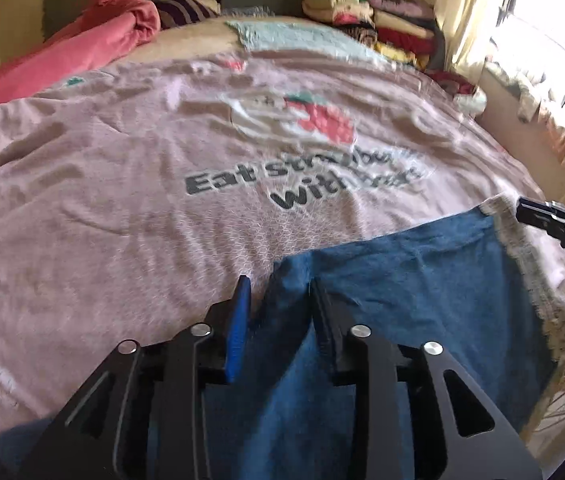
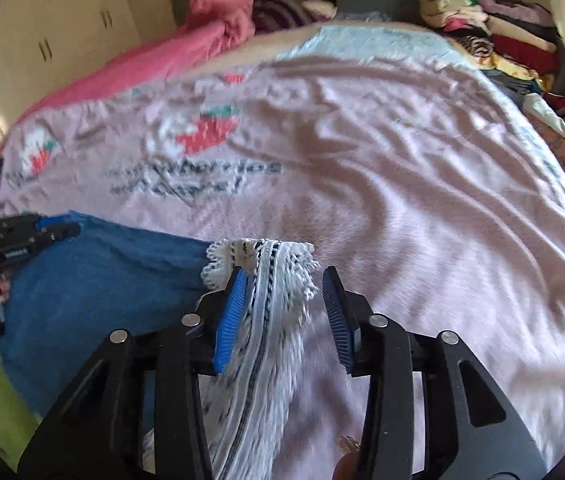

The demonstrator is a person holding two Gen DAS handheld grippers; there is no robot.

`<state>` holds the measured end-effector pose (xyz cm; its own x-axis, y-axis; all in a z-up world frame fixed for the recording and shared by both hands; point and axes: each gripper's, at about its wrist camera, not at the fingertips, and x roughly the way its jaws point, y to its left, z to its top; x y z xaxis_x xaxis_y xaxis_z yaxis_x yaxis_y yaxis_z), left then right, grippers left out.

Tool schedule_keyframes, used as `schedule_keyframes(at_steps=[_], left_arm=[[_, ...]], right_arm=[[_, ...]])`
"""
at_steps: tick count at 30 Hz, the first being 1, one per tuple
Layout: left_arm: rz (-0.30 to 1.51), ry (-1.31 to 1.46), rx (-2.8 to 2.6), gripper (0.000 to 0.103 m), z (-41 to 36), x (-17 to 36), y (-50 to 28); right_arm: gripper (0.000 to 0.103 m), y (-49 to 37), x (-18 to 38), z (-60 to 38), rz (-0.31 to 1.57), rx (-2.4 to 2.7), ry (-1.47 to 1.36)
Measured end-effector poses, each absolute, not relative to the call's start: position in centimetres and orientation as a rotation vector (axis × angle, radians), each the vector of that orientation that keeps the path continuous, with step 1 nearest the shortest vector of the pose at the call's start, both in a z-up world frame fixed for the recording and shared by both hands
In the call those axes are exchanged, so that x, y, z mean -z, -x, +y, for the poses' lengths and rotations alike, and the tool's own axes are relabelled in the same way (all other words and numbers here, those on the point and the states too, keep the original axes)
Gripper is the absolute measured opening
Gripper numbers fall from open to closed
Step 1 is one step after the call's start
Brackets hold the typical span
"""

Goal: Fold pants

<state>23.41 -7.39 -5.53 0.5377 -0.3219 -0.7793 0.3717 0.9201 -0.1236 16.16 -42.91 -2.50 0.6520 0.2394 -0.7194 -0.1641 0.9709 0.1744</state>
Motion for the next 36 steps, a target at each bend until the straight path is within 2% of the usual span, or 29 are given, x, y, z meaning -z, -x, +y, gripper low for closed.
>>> schedule_keyframes(at_steps=[2,5,8,18,20,27,28,32,36], left_arm=[[0.877,-0.047,0.407,0.034,-6.5,4.2,-21.9],[0.841,-0.025,0.403,0.045,-5.3,2.7,-19.5],[0.817,0.025,0.413,0.050,-3.8,1.9,-16.9],[0.841,0.110,0.288,0.051,2.1,2.7,-11.3],[0.856,0.101,0.239,0.057,3.0,3.2,-11.0],[0.945,0.193,0.170,0.057,6.0,6.1,-11.9],[0.943,0.206,0.168,0.057,6.2,6.1,-11.9],[0.944,0.228,0.166,0.057,6.6,6.2,-11.9],[0.938,0.233,0.149,0.057,6.9,6.0,-11.9]], right_arm=[[0.038,-13.3,1.6,-43.7,0.802,-0.226,-0.133],[0.040,-10.3,1.5,-44.5,0.813,-0.226,-0.199],[0.041,-7.2,2.4,-45.2,0.840,-0.232,-0.282],[0.041,-4.2,5.4,-43.4,0.938,-0.259,-0.386],[0.041,-4.5,6.0,-43.1,0.958,-0.261,-0.378],[0.041,-4.7,7.1,-41.9,0.995,-0.255,-0.353],[0.040,-4.6,7.0,-41.6,0.997,-0.258,-0.337],[0.015,-4.2,6.4,-40.6,0.996,-0.259,-0.247],[0.010,-3.4,5.4,-41.0,0.985,-0.245,-0.213]])
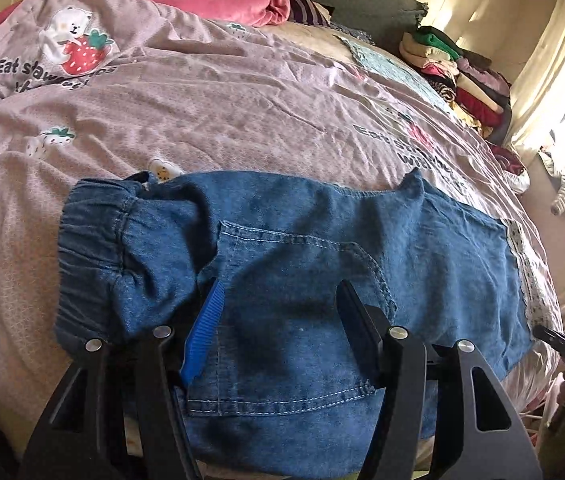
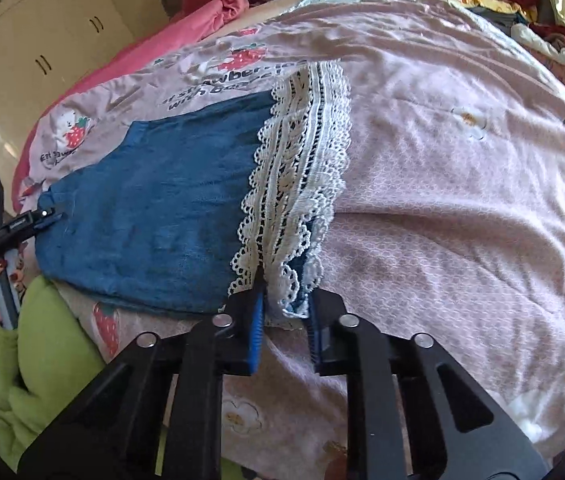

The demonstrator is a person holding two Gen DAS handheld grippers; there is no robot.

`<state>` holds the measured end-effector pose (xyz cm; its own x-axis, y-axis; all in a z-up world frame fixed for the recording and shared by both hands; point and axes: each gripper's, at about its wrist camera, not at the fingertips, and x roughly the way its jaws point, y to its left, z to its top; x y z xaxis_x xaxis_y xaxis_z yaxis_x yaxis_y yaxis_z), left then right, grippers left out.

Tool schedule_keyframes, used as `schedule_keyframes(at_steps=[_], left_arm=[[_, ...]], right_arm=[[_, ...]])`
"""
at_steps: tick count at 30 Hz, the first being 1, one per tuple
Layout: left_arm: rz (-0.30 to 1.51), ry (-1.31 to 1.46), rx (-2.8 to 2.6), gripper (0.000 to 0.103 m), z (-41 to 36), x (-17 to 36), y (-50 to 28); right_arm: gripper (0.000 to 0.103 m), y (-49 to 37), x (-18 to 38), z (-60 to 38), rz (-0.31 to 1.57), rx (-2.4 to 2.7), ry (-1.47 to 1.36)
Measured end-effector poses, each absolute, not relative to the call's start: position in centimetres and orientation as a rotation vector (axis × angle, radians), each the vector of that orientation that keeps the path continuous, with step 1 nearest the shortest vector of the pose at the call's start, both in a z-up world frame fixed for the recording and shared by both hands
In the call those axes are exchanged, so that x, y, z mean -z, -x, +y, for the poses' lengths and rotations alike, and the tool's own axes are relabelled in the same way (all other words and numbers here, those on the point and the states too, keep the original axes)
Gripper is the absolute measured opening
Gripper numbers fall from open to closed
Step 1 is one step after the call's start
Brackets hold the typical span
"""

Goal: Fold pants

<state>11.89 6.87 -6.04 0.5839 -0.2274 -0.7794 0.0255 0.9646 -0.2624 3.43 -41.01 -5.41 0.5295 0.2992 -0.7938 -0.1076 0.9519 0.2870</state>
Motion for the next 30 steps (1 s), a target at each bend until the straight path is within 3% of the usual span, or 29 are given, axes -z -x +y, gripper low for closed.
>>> schedule_keyframes(at_steps=[10,16,18,25,27,30], left_arm=[[0.942,0.246,0.148,0.057,7.1,6.2,-12.1],[0.915,0.232,0.146,0.058,7.0,5.7,-11.7],[0.889,0.187,0.129,0.068,6.7,5.0,-11.1],[0.814,0.082,0.144,0.073,4.7,1.8,-9.6],[0.803,0.037,0.179,0.085,3.1,1.2,-9.4],[0.803,-0.015,0.240,0.087,0.8,1.1,-9.6]], right_arm=[[0.013,-3.2,7.1,-41.3,1.026,-0.222,-0.220],[0.029,-2.2,4.8,-41.9,0.972,-0.184,-0.194],[0.029,-1.8,3.8,-42.0,0.934,-0.162,-0.176],[0.043,-2.3,1.3,-38.5,0.812,-0.209,-0.092],[0.044,-3.0,1.4,-36.5,0.803,-0.246,-0.056],[0.044,-4.5,1.7,-33.5,0.801,-0.314,-0.024]])
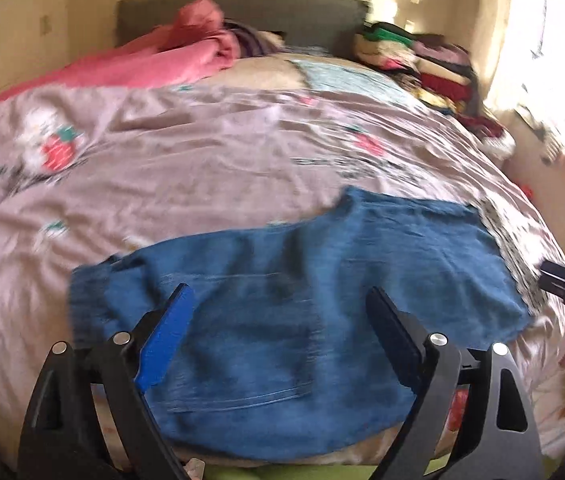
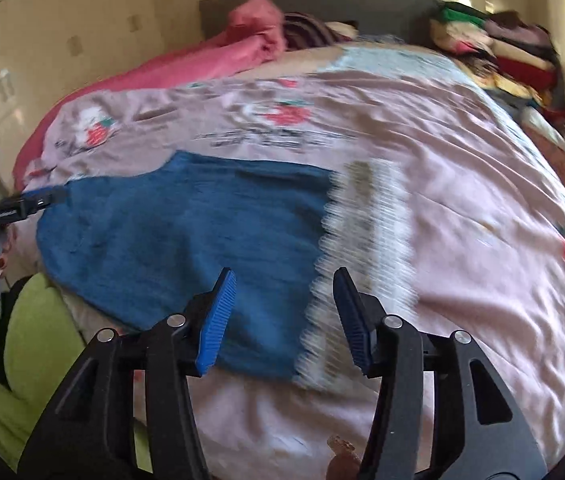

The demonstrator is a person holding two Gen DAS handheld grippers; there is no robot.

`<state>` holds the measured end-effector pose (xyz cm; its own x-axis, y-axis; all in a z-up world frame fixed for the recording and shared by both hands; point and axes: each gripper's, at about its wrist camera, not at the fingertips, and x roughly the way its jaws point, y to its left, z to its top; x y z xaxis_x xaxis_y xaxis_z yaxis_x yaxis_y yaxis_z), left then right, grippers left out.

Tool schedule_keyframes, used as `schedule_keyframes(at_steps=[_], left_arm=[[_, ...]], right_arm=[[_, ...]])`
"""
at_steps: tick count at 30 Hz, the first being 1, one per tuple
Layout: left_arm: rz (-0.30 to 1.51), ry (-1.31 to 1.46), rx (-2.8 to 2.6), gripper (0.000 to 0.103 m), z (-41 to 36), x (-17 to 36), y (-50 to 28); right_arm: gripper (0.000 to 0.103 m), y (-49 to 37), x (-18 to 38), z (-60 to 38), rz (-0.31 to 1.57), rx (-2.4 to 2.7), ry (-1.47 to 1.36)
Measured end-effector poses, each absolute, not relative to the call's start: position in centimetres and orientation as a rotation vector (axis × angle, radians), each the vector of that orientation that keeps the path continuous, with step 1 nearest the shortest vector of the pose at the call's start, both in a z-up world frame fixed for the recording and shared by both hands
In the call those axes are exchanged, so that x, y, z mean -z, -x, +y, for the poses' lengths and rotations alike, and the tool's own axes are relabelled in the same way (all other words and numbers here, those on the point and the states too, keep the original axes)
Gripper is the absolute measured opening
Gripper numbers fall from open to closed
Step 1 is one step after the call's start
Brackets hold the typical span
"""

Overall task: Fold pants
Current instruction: 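Lift both open grippers away from the folded pants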

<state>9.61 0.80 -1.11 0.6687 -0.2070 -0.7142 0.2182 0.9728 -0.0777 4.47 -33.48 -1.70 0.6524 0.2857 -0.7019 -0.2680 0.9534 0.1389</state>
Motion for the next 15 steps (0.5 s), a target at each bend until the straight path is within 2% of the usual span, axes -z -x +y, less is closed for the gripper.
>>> schedule_keyframes(at_steps=[7,9,15], left_arm=[[0.871,-0.074,0.372,0.087,-4.7,2.4,-12.0],[0.892,-0.093,0.400,0.087,-5.8,3.1,-12.8],[0.977,-0.160,0.353,0.087,-6.5,6.5,-15.4]], right_arm=[[0.048,-7.8,2.7,-28.3,0.827,-0.400,0.038],[0.051,-8.4,3.3,-27.4,0.837,-0.399,0.043],[0.052,-9.4,6.0,-28.0,0.917,-0.318,0.059]])
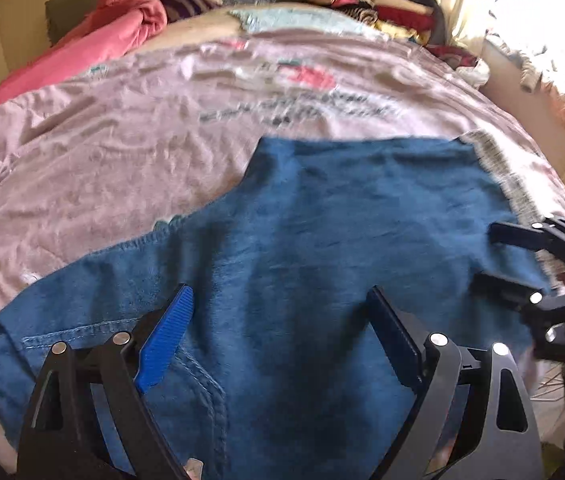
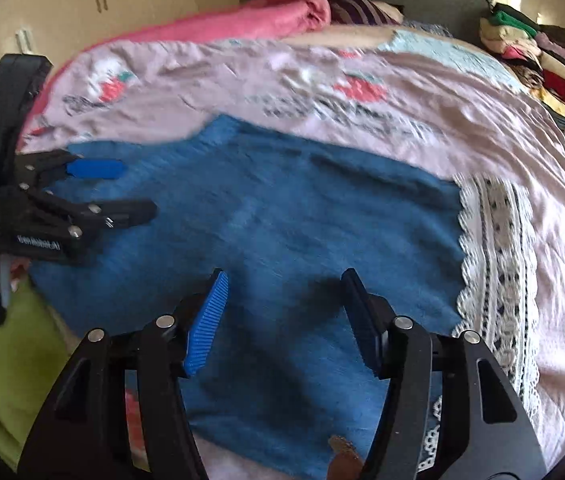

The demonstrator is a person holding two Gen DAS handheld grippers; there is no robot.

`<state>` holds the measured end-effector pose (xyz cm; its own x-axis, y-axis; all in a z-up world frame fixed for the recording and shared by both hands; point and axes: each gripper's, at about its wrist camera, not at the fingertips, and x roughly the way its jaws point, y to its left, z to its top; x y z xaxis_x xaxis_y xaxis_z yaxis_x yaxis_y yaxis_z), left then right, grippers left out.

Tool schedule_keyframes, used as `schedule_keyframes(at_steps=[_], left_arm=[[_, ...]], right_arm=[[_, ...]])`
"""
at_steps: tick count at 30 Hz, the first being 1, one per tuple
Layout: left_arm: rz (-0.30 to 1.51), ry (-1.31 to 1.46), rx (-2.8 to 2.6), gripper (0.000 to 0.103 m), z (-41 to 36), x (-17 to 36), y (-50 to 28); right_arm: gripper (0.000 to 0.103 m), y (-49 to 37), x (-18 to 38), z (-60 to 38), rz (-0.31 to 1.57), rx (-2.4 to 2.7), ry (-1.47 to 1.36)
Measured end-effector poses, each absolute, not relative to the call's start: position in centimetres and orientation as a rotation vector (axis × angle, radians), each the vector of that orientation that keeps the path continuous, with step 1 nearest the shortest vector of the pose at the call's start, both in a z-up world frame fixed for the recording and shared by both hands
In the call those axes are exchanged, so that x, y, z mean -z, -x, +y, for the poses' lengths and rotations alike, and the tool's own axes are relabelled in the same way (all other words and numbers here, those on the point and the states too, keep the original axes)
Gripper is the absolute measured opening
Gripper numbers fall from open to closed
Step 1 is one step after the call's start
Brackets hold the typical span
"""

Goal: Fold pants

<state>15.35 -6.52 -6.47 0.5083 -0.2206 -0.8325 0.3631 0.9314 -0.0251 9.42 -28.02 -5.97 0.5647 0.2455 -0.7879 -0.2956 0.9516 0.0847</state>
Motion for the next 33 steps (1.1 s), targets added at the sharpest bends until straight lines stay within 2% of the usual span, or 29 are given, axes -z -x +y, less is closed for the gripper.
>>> schedule_keyframes(at_steps=[2,9,11,18,23,33], left_arm=[[0.990,-0.121,0.348,0.093,-5.7,7.2,-15.9],[0.969,-0.091,0.356,0.093,-5.0,8.2,-15.7],[0.963,-0.084,0.360,0.093,-5.0,8.1,-15.8],[0.947,-0.083,0.376,0.092,-5.3,6.1,-14.4],[0.905,-0.094,0.413,0.092,-6.4,3.8,-13.2],[0.882,-0.147,0.469,0.092,-10.2,1.8,-13.1]], right_arm=[[0.053,-9.5,6.5,-29.5,0.931,-0.289,0.009],[0.053,-9.4,7.2,-31.6,0.930,-0.259,-0.065],[0.061,-9.4,7.3,-31.2,0.928,-0.267,-0.058],[0.062,-8.2,5.7,-32.1,0.875,-0.273,-0.113],[0.071,-6.3,3.7,-33.9,0.826,-0.240,-0.126],[0.077,-3.4,2.3,-39.4,0.790,-0.128,-0.189]])
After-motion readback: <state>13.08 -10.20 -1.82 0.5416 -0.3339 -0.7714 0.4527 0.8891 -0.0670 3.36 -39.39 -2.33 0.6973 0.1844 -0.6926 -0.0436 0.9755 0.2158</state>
